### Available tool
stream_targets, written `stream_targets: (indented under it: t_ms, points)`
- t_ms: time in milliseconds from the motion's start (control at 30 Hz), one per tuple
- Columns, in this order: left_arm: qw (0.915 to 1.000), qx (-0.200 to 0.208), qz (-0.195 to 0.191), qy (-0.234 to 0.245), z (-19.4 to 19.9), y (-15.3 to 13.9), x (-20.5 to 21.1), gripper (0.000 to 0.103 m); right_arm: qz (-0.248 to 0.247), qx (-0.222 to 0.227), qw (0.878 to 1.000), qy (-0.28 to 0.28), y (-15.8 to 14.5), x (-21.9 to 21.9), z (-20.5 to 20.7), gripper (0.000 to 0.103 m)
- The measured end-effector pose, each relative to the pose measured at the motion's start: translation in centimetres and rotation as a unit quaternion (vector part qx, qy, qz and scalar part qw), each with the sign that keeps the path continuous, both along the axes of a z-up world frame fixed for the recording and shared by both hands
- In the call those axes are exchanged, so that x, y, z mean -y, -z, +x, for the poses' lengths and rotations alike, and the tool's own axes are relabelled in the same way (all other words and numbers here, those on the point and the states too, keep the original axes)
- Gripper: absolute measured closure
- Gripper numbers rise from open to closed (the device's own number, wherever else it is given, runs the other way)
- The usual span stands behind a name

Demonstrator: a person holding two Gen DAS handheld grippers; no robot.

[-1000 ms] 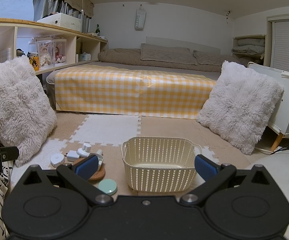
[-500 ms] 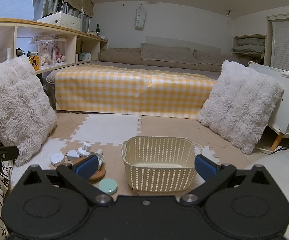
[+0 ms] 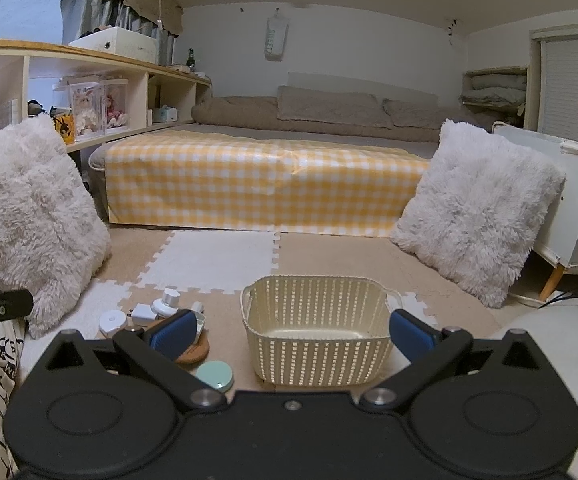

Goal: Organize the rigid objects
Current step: 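Grasp the cream basket rim with the right tool while the left tool approaches the cork coaster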

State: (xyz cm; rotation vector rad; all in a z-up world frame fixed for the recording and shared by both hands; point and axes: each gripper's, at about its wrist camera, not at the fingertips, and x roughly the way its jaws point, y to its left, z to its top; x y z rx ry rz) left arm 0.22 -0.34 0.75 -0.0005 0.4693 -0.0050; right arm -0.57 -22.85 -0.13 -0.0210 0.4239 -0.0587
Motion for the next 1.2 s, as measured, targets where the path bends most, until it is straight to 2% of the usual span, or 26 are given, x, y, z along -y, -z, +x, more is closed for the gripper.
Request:
stream_targets:
  t_ms: [167,333,667,833,1067,1200]
  points:
    - [1.0000,0.006,0.004,-0.004,1.2,-0.3,0.1,0.000,0.012,-0.006,1.000,-0.003,-0.9,0.5,1.3,0.000]
    - [0.9999,0.012,0.009,-0.006,2.8,-0.4,0.3,0.000,-0.008,0.015,1.000,0.005,-2.1,1.1,3.0,0.000]
    - [0.9998,-0.004,0.017,0.000,6.9,0.8,1.3,0.000,-0.010,0.025,0.999,0.040,-3.0,5.0,9.0,0.000]
    - [0.9995,-0.028,0.014,0.009,9.4,2.2,1.8,0.000,-0.007,0.009,0.998,0.059,-2.3,7.7,12.2,0.000]
    - [0.9963,-0.064,0.046,0.032,12.5,5.4,3.2,0.000,-0.011,-0.035,0.995,0.093,0.3,11.0,16.1,0.000]
    - [0.9927,-0.082,0.064,0.060,14.0,7.4,4.1,0.000,0.036,-0.062,0.995,0.068,1.8,12.7,17.6,0.000]
